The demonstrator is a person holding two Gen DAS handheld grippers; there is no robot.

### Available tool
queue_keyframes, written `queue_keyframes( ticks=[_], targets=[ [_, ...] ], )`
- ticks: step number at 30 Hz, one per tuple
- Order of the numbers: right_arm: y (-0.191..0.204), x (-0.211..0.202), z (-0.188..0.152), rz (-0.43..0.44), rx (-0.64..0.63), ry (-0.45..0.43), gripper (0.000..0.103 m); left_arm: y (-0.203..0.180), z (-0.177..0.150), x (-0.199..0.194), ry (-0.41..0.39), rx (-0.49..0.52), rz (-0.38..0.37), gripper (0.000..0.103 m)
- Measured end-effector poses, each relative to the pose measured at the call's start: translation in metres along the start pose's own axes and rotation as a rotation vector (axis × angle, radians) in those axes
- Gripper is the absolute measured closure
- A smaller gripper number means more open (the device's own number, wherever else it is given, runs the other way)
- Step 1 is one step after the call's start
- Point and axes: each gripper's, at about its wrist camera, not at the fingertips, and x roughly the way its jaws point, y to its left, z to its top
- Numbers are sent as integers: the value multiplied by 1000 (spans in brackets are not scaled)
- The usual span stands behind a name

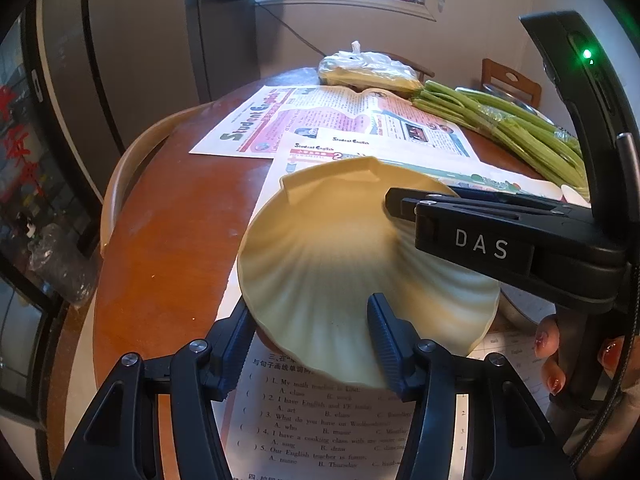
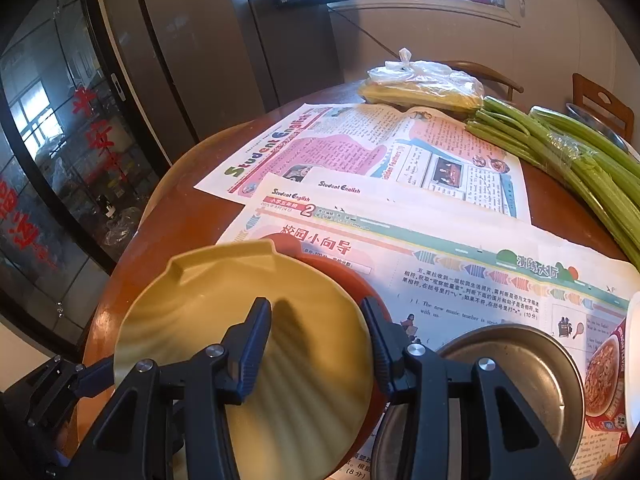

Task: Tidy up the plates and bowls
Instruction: 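Carry the yellow plate with the left tool over the orange plate, then lower the yellow scallop plate onto the orange plate and open the left tool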

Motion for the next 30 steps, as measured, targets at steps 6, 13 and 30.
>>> queue_keyframes(
  ticks=[6, 13, 30],
  targets=[
    [2, -9, 2, -60, -28, -50, 57, 1, 1, -1, -1, -1, -3, 44],
    [1, -9, 1, -66, -30, -46, 57, 4, 0, -5, -3, -4, -19, 44],
    [-11, -25, 4, -84, 29, -127, 57, 15, -4, -26, -24, -20, -14, 44]
  ],
)
